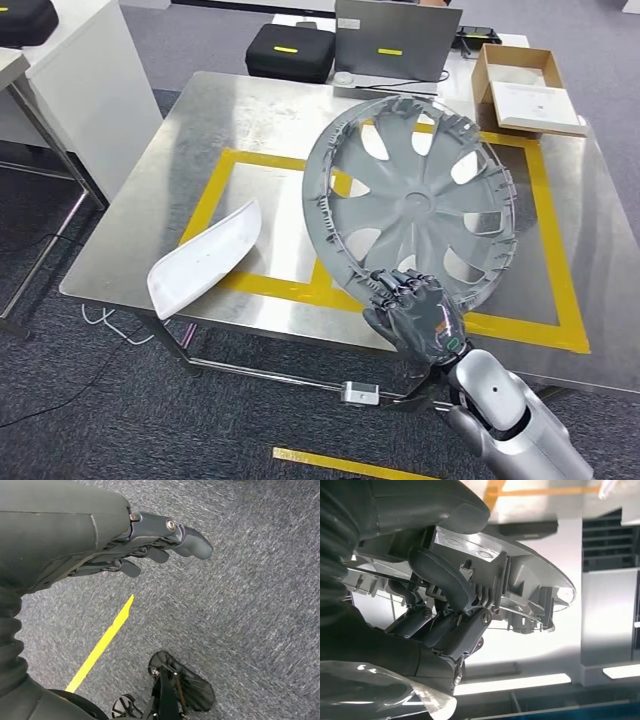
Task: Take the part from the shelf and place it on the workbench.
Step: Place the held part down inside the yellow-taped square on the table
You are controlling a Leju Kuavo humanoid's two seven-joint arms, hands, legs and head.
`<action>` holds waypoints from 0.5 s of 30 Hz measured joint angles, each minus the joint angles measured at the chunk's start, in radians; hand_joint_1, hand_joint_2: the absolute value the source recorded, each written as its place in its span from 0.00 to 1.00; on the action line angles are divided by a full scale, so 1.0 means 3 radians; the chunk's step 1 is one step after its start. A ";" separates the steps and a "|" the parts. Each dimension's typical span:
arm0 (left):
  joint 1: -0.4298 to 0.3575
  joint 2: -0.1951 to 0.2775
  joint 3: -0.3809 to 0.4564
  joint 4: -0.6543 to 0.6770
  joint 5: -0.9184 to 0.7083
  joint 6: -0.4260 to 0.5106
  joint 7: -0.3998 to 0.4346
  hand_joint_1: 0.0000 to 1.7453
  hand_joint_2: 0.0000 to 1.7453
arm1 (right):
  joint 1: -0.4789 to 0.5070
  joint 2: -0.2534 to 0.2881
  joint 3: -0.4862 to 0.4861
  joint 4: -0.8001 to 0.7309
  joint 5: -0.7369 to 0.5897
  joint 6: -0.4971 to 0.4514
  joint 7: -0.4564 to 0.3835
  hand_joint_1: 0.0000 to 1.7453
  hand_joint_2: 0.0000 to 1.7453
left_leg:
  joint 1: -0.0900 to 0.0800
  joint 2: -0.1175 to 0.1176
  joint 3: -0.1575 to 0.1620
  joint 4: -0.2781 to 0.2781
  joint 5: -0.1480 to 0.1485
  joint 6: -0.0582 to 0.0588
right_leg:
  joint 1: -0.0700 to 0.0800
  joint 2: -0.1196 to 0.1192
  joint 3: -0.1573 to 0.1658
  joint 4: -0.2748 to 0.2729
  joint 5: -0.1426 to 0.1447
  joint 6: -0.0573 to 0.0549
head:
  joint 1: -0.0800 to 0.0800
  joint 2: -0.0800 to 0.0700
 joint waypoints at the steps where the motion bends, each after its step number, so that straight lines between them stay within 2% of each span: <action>1: -0.0001 0.0000 0.0000 0.0000 -0.0005 -0.0004 0.0003 0.00 1.00 | -0.0005 0.0000 0.0001 0.0016 -0.0014 0.0015 0.0003 1.00 1.00 | 0.0000 0.0007 0.0004 0.0000 -0.0002 -0.0001 | 0.0000 -0.0005 0.0051 -0.0109 0.0091 -0.0001 | 0.0000 0.0000; 2: -0.0002 -0.0002 -0.0001 0.0000 -0.0010 -0.0008 0.0004 0.00 1.00 | -0.0015 0.0000 0.0001 0.0034 -0.0026 0.0026 0.0009 1.00 1.00 | 0.0000 0.0011 0.0009 0.0001 -0.0005 -0.0006 | 0.0000 -0.0018 0.0161 -0.0329 0.0216 -0.0007 | 0.0001 0.0000; 3: -0.0003 -0.0004 -0.0001 0.0000 -0.0012 -0.0013 0.0004 0.00 1.00 | -0.0027 0.0000 0.0000 0.0051 -0.0036 0.0033 0.0015 1.00 1.00 | -0.0005 0.0013 0.0012 0.0003 -0.0010 -0.0014 | 0.0004 -0.0043 0.0279 -0.0561 0.0301 -0.0016 | 0.0001 0.0000; 4: -0.0003 -0.0005 -0.0001 0.0000 -0.0013 -0.0017 0.0004 0.00 1.00 | -0.0041 0.0000 0.0000 0.0066 -0.0043 0.0036 0.0019 1.00 1.00 | -0.0013 0.0013 0.0010 0.0009 -0.0013 -0.0026 | 0.0010 -0.0063 0.0384 -0.0757 0.0362 -0.0030 | -0.0001 0.0000; 5: -0.0003 -0.0007 -0.0001 0.0000 -0.0014 -0.0020 0.0004 0.00 1.00 | -0.0052 0.0000 0.0000 0.0079 -0.0046 0.0037 0.0020 1.00 1.00 | -0.0021 0.0013 0.0007 0.0014 -0.0013 -0.0041 | 0.0016 -0.0079 0.0447 -0.0875 0.0383 -0.0044 | -0.0003 0.0000; 8: 0.0002 -0.0008 -0.0001 0.0000 -0.0014 -0.0022 0.0004 0.00 1.00 | -0.0063 0.0000 0.0001 0.0106 -0.0046 0.0038 0.0019 1.00 1.00 | -0.0026 0.0020 0.0003 0.0018 -0.0013 -0.0088 | 0.0021 -0.0072 0.0472 -0.0916 0.0384 -0.0089 | -0.0009 0.0000; 10: 0.0001 -0.0008 -0.0001 -0.0001 -0.0011 -0.0025 0.0001 0.00 1.00 | -0.0071 0.0000 0.0000 0.0117 -0.0053 0.0044 0.0020 1.00 1.00 | -0.0019 0.0018 -0.0036 0.0127 -0.0096 -0.0127 | 0.0008 -0.0062 0.0483 -0.0929 0.0394 -0.0127 | -0.0014 0.0000; 11: 0.0001 -0.0007 -0.0001 -0.0001 -0.0002 -0.0032 -0.0007 0.00 1.00 | -0.0076 0.0001 0.0000 0.0125 -0.0072 0.0058 0.0018 1.00 1.00 | -0.0015 0.0015 -0.0100 0.0276 -0.0184 -0.0144 | 0.0001 -0.0058 0.0488 -0.0935 0.0397 -0.0145 | -0.0017 0.0000; 13: 0.0002 -0.0007 -0.0001 -0.0001 0.0012 -0.0051 -0.0038 0.00 1.00 | -0.0084 0.0003 0.0000 0.0150 -0.0147 0.0100 -0.0006 1.00 1.00 | -0.0010 0.0012 -0.0298 0.0712 -0.0379 -0.0165 | 0.0002 -0.0045 0.0490 -0.0934 0.0394 -0.0164 | -0.0021 0.0000; 14: 0.0004 -0.0006 -0.0001 -0.0001 0.0009 -0.0058 -0.0055 0.00 1.00 | -0.0085 0.0004 0.0001 0.0170 -0.0193 0.0123 -0.0022 1.00 1.00 | -0.0008 0.0012 -0.0377 0.0880 -0.0425 -0.0170 | 0.0003 -0.0038 0.0492 -0.0934 0.0392 -0.0167 | -0.0020 0.0000; 15: 0.0005 -0.0004 -0.0001 -0.0001 0.0000 -0.0059 -0.0068 0.00 1.00 | -0.0085 0.0005 0.0001 0.0191 -0.0230 0.0142 -0.0035 1.00 1.00 | -0.0008 0.0012 -0.0411 0.0943 -0.0409 -0.0170 | 0.0003 -0.0029 0.0496 -0.0933 0.0391 -0.0168 | -0.0020 0.0000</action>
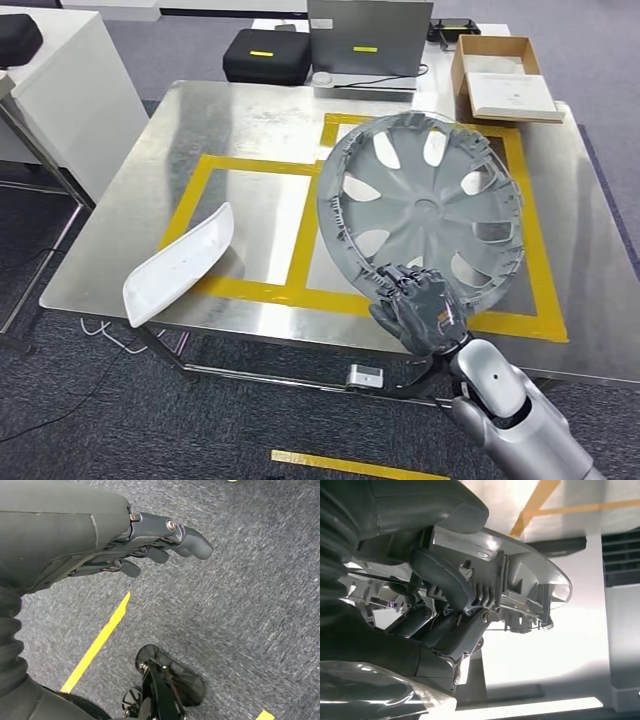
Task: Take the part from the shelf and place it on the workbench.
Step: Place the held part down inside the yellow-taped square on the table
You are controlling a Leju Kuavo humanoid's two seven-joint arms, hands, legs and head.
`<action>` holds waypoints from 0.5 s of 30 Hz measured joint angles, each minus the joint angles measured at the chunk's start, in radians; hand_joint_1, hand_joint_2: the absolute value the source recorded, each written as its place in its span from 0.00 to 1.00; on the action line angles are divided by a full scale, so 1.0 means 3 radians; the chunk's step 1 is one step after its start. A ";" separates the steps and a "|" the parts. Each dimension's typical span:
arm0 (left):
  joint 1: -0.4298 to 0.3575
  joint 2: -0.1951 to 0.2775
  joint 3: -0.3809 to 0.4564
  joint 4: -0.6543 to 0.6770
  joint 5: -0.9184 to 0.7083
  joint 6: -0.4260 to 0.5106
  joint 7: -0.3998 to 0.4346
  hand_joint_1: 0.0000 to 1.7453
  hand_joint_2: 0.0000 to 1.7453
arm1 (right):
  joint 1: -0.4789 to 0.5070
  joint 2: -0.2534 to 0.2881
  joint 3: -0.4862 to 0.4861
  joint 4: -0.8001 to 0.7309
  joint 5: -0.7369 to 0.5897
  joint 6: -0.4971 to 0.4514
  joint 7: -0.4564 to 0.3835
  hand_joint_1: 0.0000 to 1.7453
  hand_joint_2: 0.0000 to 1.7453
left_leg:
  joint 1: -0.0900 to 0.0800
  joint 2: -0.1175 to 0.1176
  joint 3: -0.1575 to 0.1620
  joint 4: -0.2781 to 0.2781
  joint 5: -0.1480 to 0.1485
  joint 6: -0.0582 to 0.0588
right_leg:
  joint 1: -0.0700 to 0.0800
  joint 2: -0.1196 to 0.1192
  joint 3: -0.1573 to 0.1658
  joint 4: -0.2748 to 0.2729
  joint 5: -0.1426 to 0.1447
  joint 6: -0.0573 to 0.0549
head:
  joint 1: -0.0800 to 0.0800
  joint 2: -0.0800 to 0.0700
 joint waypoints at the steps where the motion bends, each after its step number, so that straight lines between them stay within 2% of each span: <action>1: 0.0001 0.0003 0.0000 0.0000 -0.0009 -0.0001 -0.0008 0.00 1.00 | -0.0003 0.0002 0.0000 0.0025 -0.0027 0.0022 -0.0007 1.00 1.00 | 0.0000 0.0000 0.0029 -0.0077 0.0084 0.0005 | 0.0000 0.0010 0.0005 0.0000 -0.0002 0.0001 | 0.0000 0.0000; 3: 0.0001 0.0012 -0.0001 0.0000 -0.0015 -0.0019 -0.0023 0.00 1.00 | -0.0023 0.0010 0.0001 0.0080 -0.0063 0.0072 -0.0010 1.00 1.00 | -0.0001 -0.0009 0.0204 -0.0489 0.0322 0.0026 | 0.0000 0.0029 0.0015 0.0001 -0.0008 0.0009 | 0.0000 0.0000; 4: -0.0001 0.0017 -0.0001 0.0000 -0.0016 -0.0035 -0.0032 0.00 1.00 | -0.0046 0.0017 0.0001 0.0116 -0.0079 0.0099 -0.0013 1.00 1.00 | -0.0003 -0.0020 0.0294 -0.0701 0.0403 0.0038 | 0.0006 0.0040 0.0011 0.0006 -0.0011 0.0019 | 0.0001 0.0000; 6: -0.0009 0.0024 -0.0006 0.0000 -0.0030 -0.0061 -0.0051 0.00 1.00 | -0.0112 0.0041 0.0005 0.0204 -0.0107 0.0135 -0.0026 1.00 1.00 | -0.0012 -0.0040 0.0370 -0.0906 0.0441 0.0060 | 0.0011 0.0053 -0.0011 0.0010 -0.0008 0.0053 | 0.0001 0.0000; 8: -0.0016 0.0031 -0.0017 0.0000 -0.0051 -0.0067 -0.0077 0.00 1.00 | -0.0190 0.0072 0.0011 0.0318 -0.0117 0.0146 -0.0031 1.00 1.00 | -0.0013 -0.0040 0.0368 -0.0934 0.0440 0.0088 | 0.0009 0.0057 -0.0025 0.0002 -0.0003 0.0094 | 0.0003 0.0000; 10: -0.0025 0.0039 -0.0024 0.0000 -0.0039 -0.0081 -0.0130 0.00 1.00 | -0.0283 0.0098 0.0013 0.0462 -0.0114 0.0143 -0.0022 1.00 1.00 | 0.0001 -0.0036 0.0380 -0.0965 0.0459 0.0130 | 0.0005 0.0045 -0.0073 0.0080 -0.0066 0.0123 | 0.0012 0.0000; 11: -0.0034 0.0042 -0.0026 0.0000 -0.0023 -0.0089 -0.0156 0.00 1.00 | -0.0333 0.0107 0.0013 0.0536 -0.0114 0.0140 -0.0021 1.00 1.00 | 0.0008 -0.0034 0.0385 -0.0978 0.0467 0.0148 | 0.0003 0.0039 -0.0140 0.0213 -0.0140 0.0133 | 0.0016 0.0000; 13: -0.0054 0.0050 -0.0026 0.0000 0.0010 -0.0100 -0.0184 0.00 1.00 | -0.0413 0.0126 0.0012 0.0679 -0.0125 0.0135 -0.0031 1.00 1.00 | 0.0008 -0.0033 0.0384 -0.0979 0.0468 0.0165 | 0.0000 0.0032 -0.0348 0.0651 -0.0333 0.0147 | 0.0023 0.0000; 14: -0.0059 0.0053 -0.0026 0.0000 0.0017 -0.0101 -0.0189 0.00 1.00 | -0.0436 0.0132 0.0012 0.0739 -0.0129 0.0134 -0.0039 1.00 1.00 | 0.0008 -0.0033 0.0385 -0.0978 0.0467 0.0167 | -0.0002 0.0031 -0.0446 0.0845 -0.0392 0.0154 | 0.0022 0.0000; 15: -0.0060 0.0056 -0.0026 0.0000 0.0021 -0.0101 -0.0193 0.00 1.00 | -0.0451 0.0138 0.0013 0.0792 -0.0133 0.0133 -0.0044 1.00 1.00 | 0.0007 -0.0033 0.0387 -0.0977 0.0465 0.0167 | -0.0003 0.0030 -0.0503 0.0942 -0.0395 0.0159 | 0.0022 0.0000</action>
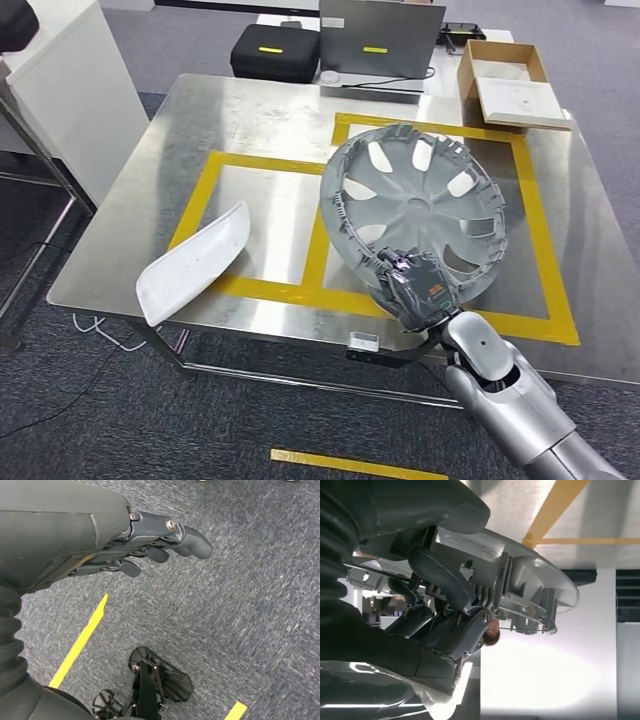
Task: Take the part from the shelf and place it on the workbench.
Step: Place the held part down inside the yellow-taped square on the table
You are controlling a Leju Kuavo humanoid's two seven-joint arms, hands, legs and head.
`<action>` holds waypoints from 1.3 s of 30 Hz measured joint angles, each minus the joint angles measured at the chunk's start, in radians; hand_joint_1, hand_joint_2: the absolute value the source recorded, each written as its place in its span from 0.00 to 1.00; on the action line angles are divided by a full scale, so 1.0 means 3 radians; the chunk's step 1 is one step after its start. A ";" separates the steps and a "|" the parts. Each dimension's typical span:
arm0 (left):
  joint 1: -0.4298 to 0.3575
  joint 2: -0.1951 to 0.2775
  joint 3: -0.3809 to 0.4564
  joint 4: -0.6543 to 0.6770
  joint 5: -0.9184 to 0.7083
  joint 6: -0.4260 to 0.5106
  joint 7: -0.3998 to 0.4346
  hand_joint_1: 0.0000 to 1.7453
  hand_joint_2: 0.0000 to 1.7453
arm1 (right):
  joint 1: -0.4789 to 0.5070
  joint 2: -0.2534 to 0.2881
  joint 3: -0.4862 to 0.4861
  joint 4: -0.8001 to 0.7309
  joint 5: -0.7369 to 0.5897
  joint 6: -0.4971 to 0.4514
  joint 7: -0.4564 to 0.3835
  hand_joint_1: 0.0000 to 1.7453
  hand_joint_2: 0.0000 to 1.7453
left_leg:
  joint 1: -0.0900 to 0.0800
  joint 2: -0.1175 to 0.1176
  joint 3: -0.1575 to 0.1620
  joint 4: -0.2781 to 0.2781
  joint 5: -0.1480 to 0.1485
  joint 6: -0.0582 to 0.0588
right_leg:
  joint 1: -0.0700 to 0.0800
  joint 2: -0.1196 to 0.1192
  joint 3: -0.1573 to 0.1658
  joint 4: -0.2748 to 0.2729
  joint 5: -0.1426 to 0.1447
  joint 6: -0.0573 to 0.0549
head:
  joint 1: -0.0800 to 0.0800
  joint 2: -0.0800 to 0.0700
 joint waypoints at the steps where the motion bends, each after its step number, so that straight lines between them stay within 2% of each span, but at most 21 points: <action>1: 0.0000 0.0003 0.0000 0.0000 0.0001 0.0000 -0.0002 0.00 1.00 | -0.0012 0.0005 0.0000 0.0041 -0.0002 0.0000 -0.0004 1.00 1.00 | 0.0000 -0.0001 0.0003 0.0001 -0.0001 -0.0001 | -0.0002 -0.0003 0.0005 -0.0038 0.0064 0.0002 | 0.0001 0.0000; 4: -0.0003 0.0005 0.0000 0.0000 0.0003 -0.0001 -0.0009 0.00 1.00 | -0.0053 0.0020 0.0000 0.0122 -0.0005 -0.0002 -0.0011 1.00 1.00 | -0.0006 -0.0002 0.0010 0.0012 -0.0017 -0.0027 | -0.0001 -0.0035 0.0289 -0.0663 0.0393 -0.0009 | 0.0002 0.0000; 6: -0.0003 0.0008 0.0000 0.0000 0.0004 -0.0002 -0.0014 0.00 1.00 | -0.0079 0.0036 0.0000 0.0161 -0.0007 -0.0006 -0.0015 1.00 1.00 | -0.0021 -0.0001 -0.0002 0.0025 -0.0022 -0.0059 | 0.0008 -0.0044 0.0411 -0.0900 0.0443 -0.0033 | -0.0003 0.0000; 10: -0.0006 0.0022 0.0000 0.0000 0.0031 -0.0032 -0.0070 0.00 1.00 | -0.0114 0.0052 -0.0010 0.0235 -0.0256 0.0119 -0.0146 1.00 1.00 | -0.0017 0.0002 -0.0024 0.0085 -0.0074 -0.0122 | 0.0006 -0.0032 0.0437 -0.0935 0.0432 -0.0109 | -0.0015 0.0000; 12: -0.0008 0.0042 -0.0002 0.0001 0.0023 -0.0053 -0.0105 0.00 1.00 | -0.0163 0.0051 -0.0033 0.0309 -0.0465 0.0206 -0.0304 1.00 1.00 | -0.0010 0.0002 -0.0147 0.0373 -0.0240 -0.0152 | -0.0003 -0.0030 0.0447 -0.0943 0.0436 -0.0143 | -0.0023 0.0000; 14: -0.0010 0.0061 -0.0013 0.0009 0.0006 -0.0062 -0.0120 0.00 1.00 | -0.0235 0.0044 -0.0047 0.0442 -0.0546 0.0229 -0.0472 1.00 1.00 | -0.0007 0.0002 -0.0347 0.0808 -0.0418 -0.0167 | 0.0001 -0.0023 0.0448 -0.0941 0.0433 -0.0159 | -0.0026 0.0000; 15: -0.0010 0.0072 -0.0021 0.0015 0.0003 -0.0064 -0.0129 0.00 1.00 | -0.0273 0.0038 -0.0047 0.0518 -0.0543 0.0224 -0.0544 1.00 1.00 | -0.0007 0.0002 -0.0413 0.0941 -0.0440 -0.0168 | 0.0004 -0.0019 0.0450 -0.0940 0.0431 -0.0161 | -0.0026 0.0000; 16: -0.0010 0.0083 -0.0030 0.0021 0.0013 -0.0073 -0.0140 0.00 1.00 | -0.0311 0.0032 -0.0047 0.0589 -0.0538 0.0220 -0.0603 1.00 1.00 | -0.0007 0.0002 -0.0427 0.0954 -0.0399 -0.0163 | 0.0007 -0.0014 0.0453 -0.0939 0.0430 -0.0163 | -0.0026 0.0000; 17: -0.0010 0.0094 -0.0037 0.0024 0.0037 -0.0089 -0.0156 0.00 1.00 | -0.0348 0.0028 -0.0045 0.0648 -0.0534 0.0217 -0.0645 0.75 0.75 | -0.0008 0.0001 -0.0384 0.0840 -0.0297 -0.0153 | 0.0009 -0.0008 0.0458 -0.0938 0.0428 -0.0163 | -0.0025 0.0000; 19: -0.0014 0.0113 -0.0043 0.0028 0.0108 -0.0142 -0.0196 0.00 1.00 | -0.0416 0.0025 -0.0041 0.0728 -0.0534 0.0214 -0.0683 0.25 0.25 | -0.0013 -0.0003 -0.0204 0.0414 -0.0059 -0.0116 | 0.0014 0.0002 0.0462 -0.0937 0.0423 -0.0158 | -0.0024 0.0000; 20: -0.0017 0.0120 -0.0043 0.0028 0.0140 -0.0176 -0.0218 0.00 1.00 | -0.0450 0.0025 -0.0039 0.0758 -0.0538 0.0212 -0.0685 0.00 0.00 | -0.0019 -0.0006 -0.0124 0.0224 0.0008 -0.0100 | 0.0019 0.0008 0.0456 -0.0934 0.0420 -0.0150 | -0.0023 0.0000; 21: -0.0020 0.0125 -0.0043 0.0028 0.0160 -0.0220 -0.0245 0.00 1.00 | -0.0480 0.0025 -0.0036 0.0784 -0.0550 0.0209 -0.0686 0.00 0.00 | -0.0026 -0.0008 -0.0077 0.0109 0.0029 -0.0089 | 0.0022 0.0012 0.0447 -0.0932 0.0421 -0.0137 | -0.0023 0.0000; 25: -0.0024 0.0144 -0.0058 0.0028 0.0174 -0.0415 -0.0330 0.00 0.00 | -0.0572 0.0000 -0.0047 0.0841 -0.0747 0.0199 -0.0761 0.00 0.00 | -0.0021 -0.0004 -0.0039 0.0006 0.0020 -0.0050 | 0.0021 0.0013 0.0414 -0.0914 0.0392 -0.0065 | -0.0019 0.0000; 27: -0.0029 0.0147 -0.0071 0.0028 0.0171 -0.0389 -0.0316 0.00 0.00 | -0.0579 -0.0018 -0.0089 0.0814 -0.0961 0.0195 -0.0860 0.00 0.00 | -0.0005 -0.0002 -0.0021 -0.0020 0.0032 -0.0017 | 0.0019 0.0005 0.0305 -0.0687 0.0252 -0.0039 | -0.0010 0.0000; 29: -0.0024 0.0149 -0.0073 0.0028 0.0187 -0.0291 -0.0276 0.00 0.00 | -0.0507 -0.0027 -0.0177 0.0690 -0.1246 0.0197 -0.0964 0.00 0.00 | -0.0005 -0.0002 -0.0018 -0.0019 0.0029 0.0001 | 0.0018 0.0003 0.0107 -0.0267 0.0066 -0.0023 | -0.0003 0.0000; 30: -0.0016 0.0147 -0.0071 0.0028 0.0203 -0.0230 -0.0246 0.00 0.00 | -0.0439 -0.0027 -0.0236 0.0570 -0.1398 0.0207 -0.1011 0.00 0.00 | -0.0004 -0.0002 -0.0017 -0.0018 0.0027 0.0003 | 0.0017 0.0003 0.0018 -0.0097 0.0017 -0.0015 | -0.0003 0.0000; 31: -0.0008 0.0142 -0.0069 0.0028 0.0220 -0.0175 -0.0217 0.00 0.00 | -0.0370 -0.0027 -0.0295 0.0435 -0.1536 0.0223 -0.1048 0.00 0.00 | -0.0004 -0.0003 -0.0015 -0.0015 0.0024 0.0003 | 0.0015 0.0001 -0.0026 -0.0031 0.0027 -0.0008 | -0.0003 0.0000; 32: -0.0002 0.0135 -0.0065 0.0028 0.0237 -0.0125 -0.0187 0.00 0.00 | -0.0302 -0.0027 -0.0358 0.0274 -0.1668 0.0251 -0.1083 0.00 0.00 | -0.0002 -0.0003 -0.0012 -0.0010 0.0022 0.0000 | 0.0012 -0.0002 -0.0011 -0.0085 0.0096 -0.0003 | -0.0003 0.0000; 35: 0.0001 0.0112 -0.0057 0.0028 0.0259 -0.0025 -0.0115 0.00 0.00 | -0.0162 -0.0024 -0.0572 -0.0287 -0.2019 0.0397 -0.1180 0.00 0.00 | -0.0004 -0.0006 -0.0013 0.0030 0.0003 -0.0034 | 0.0000 -0.0025 0.0284 -0.0692 0.0398 0.0003 | -0.0002 0.0000; 37: 0.0006 0.0100 -0.0054 0.0029 0.0252 0.0009 -0.0096 0.00 0.00 | -0.0075 -0.0014 -0.0703 -0.0655 -0.2226 0.0535 -0.1253 0.00 0.00 | -0.0016 -0.0010 -0.0028 0.0057 -0.0004 -0.0068 | 0.0005 -0.0028 0.0390 -0.0877 0.0439 -0.0020 | -0.0006 0.0000; 39: 0.0013 0.0090 -0.0053 0.0030 0.0245 0.0022 -0.0091 0.00 0.00 | 0.0015 0.0008 -0.0790 -0.0972 -0.2405 0.0675 -0.1324 0.00 0.00 | -0.0019 -0.0011 -0.0037 0.0067 0.0000 -0.0098 | 0.0010 -0.0022 0.0393 -0.0875 0.0445 -0.0063 | -0.0009 0.0000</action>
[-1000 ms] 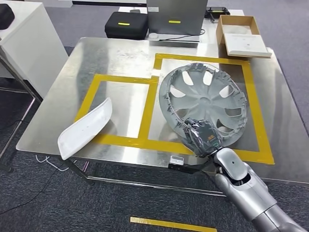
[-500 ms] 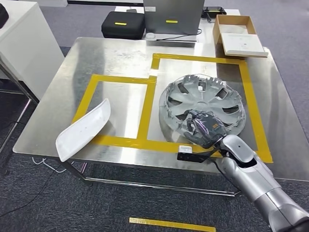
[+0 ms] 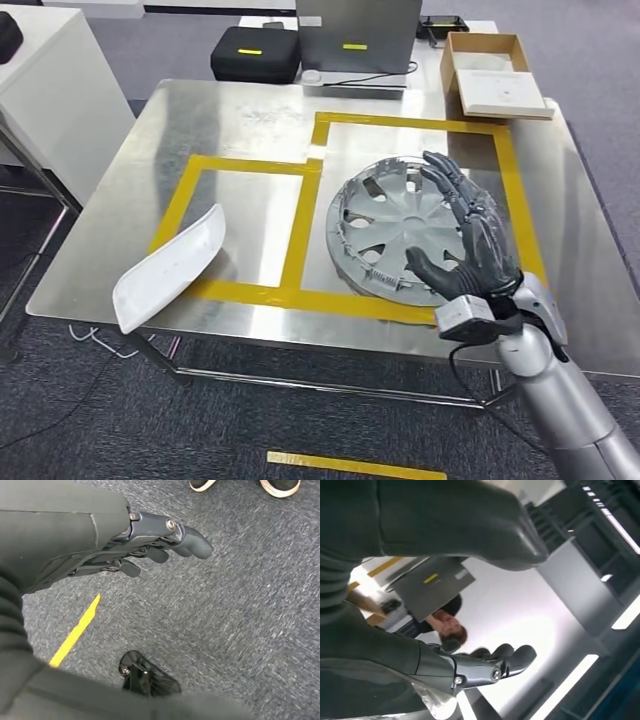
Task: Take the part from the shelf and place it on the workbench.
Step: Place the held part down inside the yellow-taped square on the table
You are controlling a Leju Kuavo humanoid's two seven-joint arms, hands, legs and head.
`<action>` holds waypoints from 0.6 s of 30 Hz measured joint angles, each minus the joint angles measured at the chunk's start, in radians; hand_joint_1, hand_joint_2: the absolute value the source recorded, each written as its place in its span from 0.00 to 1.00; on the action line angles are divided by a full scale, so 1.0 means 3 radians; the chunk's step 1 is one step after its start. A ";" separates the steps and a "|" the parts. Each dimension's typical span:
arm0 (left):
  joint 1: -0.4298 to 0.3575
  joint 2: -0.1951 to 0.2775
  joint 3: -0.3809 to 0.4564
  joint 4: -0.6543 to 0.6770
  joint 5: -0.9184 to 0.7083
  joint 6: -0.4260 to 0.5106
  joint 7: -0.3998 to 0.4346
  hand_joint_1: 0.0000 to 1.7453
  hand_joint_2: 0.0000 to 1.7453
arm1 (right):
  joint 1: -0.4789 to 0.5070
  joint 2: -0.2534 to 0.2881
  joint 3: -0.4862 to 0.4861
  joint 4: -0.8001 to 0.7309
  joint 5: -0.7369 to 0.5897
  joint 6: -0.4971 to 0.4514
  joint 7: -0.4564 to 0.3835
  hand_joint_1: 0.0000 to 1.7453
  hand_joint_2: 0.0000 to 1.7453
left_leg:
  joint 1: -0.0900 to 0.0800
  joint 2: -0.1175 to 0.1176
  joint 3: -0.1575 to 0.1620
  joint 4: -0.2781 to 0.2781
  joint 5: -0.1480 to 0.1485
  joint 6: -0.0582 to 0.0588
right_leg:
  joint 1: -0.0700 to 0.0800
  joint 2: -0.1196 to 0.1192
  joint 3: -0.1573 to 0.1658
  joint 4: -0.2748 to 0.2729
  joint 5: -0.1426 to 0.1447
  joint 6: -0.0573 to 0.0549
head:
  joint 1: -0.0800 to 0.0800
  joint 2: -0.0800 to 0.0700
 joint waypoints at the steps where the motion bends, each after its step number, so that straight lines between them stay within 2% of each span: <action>1: 0.0002 -0.0003 0.0001 0.0001 0.0001 0.0001 -0.0001 0.00 0.00 | 0.0035 0.0012 -0.0026 -0.0136 -0.0068 0.0057 -0.0028 0.00 0.00 | 0.0003 0.0001 -0.0005 0.0020 -0.0027 -0.0016 | -0.0002 0.0000 -0.0005 -0.0001 0.0011 -0.0023 | 0.0000 0.0000; 2: 0.0002 -0.0006 0.0001 0.0002 0.0004 -0.0001 -0.0004 0.00 0.00 | 0.0057 0.0024 -0.0041 -0.0247 -0.0118 0.0099 -0.0052 0.00 0.00 | 0.0006 0.0001 -0.0017 0.0067 -0.0083 -0.0032 | -0.0007 -0.0002 -0.0010 -0.0004 0.0022 -0.0046 | -0.0004 0.0000; 3: 0.0001 -0.0010 0.0003 0.0004 0.0012 -0.0007 -0.0010 0.00 0.00 | 0.0076 0.0043 -0.0052 -0.0365 -0.0173 0.0132 -0.0082 0.00 0.00 | 0.0008 0.0002 -0.0052 0.0189 -0.0193 -0.0047 | -0.0011 -0.0005 -0.0019 -0.0009 0.0035 -0.0070 | -0.0008 0.0000; 6: -0.0002 -0.0026 0.0007 0.0017 0.0042 -0.0023 -0.0043 0.00 0.00 | 0.0162 0.0122 -0.0074 -0.0692 -0.0334 0.0170 -0.0175 0.00 0.00 | 0.0013 0.0003 -0.0203 0.0765 -0.0571 -0.0069 | 0.0000 -0.0011 -0.0069 -0.0009 0.0076 -0.0113 | -0.0015 0.0000; 7: -0.0002 -0.0031 0.0009 0.0022 0.0050 -0.0022 -0.0052 0.00 0.00 | 0.0207 0.0148 -0.0077 -0.0788 -0.0356 0.0161 -0.0197 0.00 0.00 | 0.0013 0.0003 -0.0197 0.0851 -0.0612 -0.0065 | 0.0007 -0.0012 -0.0092 -0.0008 0.0095 -0.0117 | -0.0015 0.0000; 8: -0.0002 -0.0037 0.0011 0.0025 0.0058 -0.0021 -0.0057 0.00 0.00 | 0.0259 0.0169 -0.0081 -0.0878 -0.0353 0.0139 -0.0215 0.00 0.00 | 0.0012 0.0003 -0.0133 0.0816 -0.0597 -0.0055 | 0.0013 -0.0012 -0.0115 -0.0008 0.0116 -0.0117 | -0.0015 0.0000; 9: -0.0002 -0.0042 0.0012 0.0027 0.0062 -0.0020 -0.0058 0.00 0.00 | 0.0314 0.0184 -0.0083 -0.0960 -0.0332 0.0110 -0.0231 0.00 0.00 | 0.0010 0.0003 -0.0008 0.0657 -0.0535 -0.0039 | 0.0019 -0.0011 -0.0139 -0.0008 0.0139 -0.0112 | -0.0015 0.0000; 11: -0.0005 -0.0050 0.0015 0.0027 0.0064 -0.0018 -0.0058 0.00 0.00 | 0.0405 0.0202 -0.0087 -0.1089 -0.0284 0.0055 -0.0256 0.00 0.00 | -0.0004 0.0002 0.0300 0.0197 -0.0408 0.0002 | 0.0030 -0.0008 -0.0175 -0.0008 0.0186 -0.0094 | -0.0014 0.0000; 12: -0.0008 -0.0053 0.0016 0.0027 0.0065 -0.0017 -0.0058 0.00 0.00 | 0.0435 0.0207 -0.0088 -0.1138 -0.0270 0.0036 -0.0265 0.00 0.00 | -0.0015 0.0002 0.0403 0.0023 -0.0368 0.0018 | 0.0032 -0.0007 -0.0187 -0.0009 0.0211 -0.0079 | -0.0013 0.0000; 13: -0.0011 -0.0056 0.0017 0.0027 0.0065 -0.0016 -0.0058 0.00 0.00 | 0.0458 0.0211 -0.0090 -0.1173 -0.0261 0.0023 -0.0271 0.00 0.00 | -0.0026 0.0002 0.0450 -0.0069 -0.0351 0.0030 | 0.0031 -0.0008 -0.0193 -0.0013 0.0235 -0.0062 | -0.0012 0.0000; 16: -0.0003 -0.0065 0.0031 0.0027 0.0072 -0.0007 -0.0054 0.00 0.00 | 0.0530 0.0220 -0.0098 -0.1234 -0.0218 -0.0032 -0.0280 0.00 0.00 | -0.0041 0.0008 0.0416 -0.0116 -0.0266 0.0076 | 0.0017 -0.0009 -0.0202 -0.0047 0.0300 -0.0003 | -0.0013 0.0000; 17: 0.0000 -0.0067 0.0039 0.0027 0.0079 0.0000 -0.0050 0.00 0.00 | 0.0567 0.0221 -0.0107 -0.1244 -0.0196 -0.0067 -0.0281 0.00 0.00 | -0.0036 0.0014 0.0385 -0.0128 -0.0223 0.0099 | 0.0014 -0.0007 -0.0224 -0.0025 0.0247 0.0014 | -0.0010 0.0000; 18: 0.0002 -0.0070 0.0047 0.0027 0.0087 0.0007 -0.0043 0.00 0.00 | 0.0610 0.0222 -0.0119 -0.1251 -0.0176 -0.0110 -0.0287 0.00 0.00 | -0.0027 0.0020 0.0346 -0.0141 -0.0176 0.0120 | 0.0013 -0.0005 -0.0262 0.0057 0.0126 0.0029 | -0.0005 0.0000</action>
